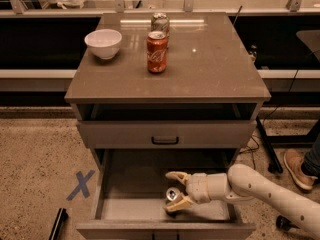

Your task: Place redbull can into middle drawer

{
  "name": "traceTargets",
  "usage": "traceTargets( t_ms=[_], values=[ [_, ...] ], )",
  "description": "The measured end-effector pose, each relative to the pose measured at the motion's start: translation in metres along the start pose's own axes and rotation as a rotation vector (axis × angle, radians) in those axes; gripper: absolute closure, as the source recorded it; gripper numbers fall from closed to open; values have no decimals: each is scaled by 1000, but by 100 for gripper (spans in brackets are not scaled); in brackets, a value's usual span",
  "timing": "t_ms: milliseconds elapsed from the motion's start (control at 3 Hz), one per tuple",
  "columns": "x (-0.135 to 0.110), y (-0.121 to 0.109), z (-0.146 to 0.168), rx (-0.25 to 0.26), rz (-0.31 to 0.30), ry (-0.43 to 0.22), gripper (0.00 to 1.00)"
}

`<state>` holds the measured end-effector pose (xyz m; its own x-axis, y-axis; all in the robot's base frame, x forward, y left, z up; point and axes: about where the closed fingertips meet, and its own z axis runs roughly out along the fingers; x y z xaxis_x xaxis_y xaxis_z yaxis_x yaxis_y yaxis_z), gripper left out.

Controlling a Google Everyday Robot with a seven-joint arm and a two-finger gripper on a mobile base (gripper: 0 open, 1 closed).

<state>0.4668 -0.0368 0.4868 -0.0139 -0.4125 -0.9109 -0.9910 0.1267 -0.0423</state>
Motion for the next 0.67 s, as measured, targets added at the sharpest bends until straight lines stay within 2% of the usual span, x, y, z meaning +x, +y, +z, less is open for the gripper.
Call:
traceTargets(
  t_ms=[333, 667],
  values=[
    [0, 0, 1, -2, 0, -1, 0],
    [0, 0, 1, -2, 0, -1, 0]
  ],
)
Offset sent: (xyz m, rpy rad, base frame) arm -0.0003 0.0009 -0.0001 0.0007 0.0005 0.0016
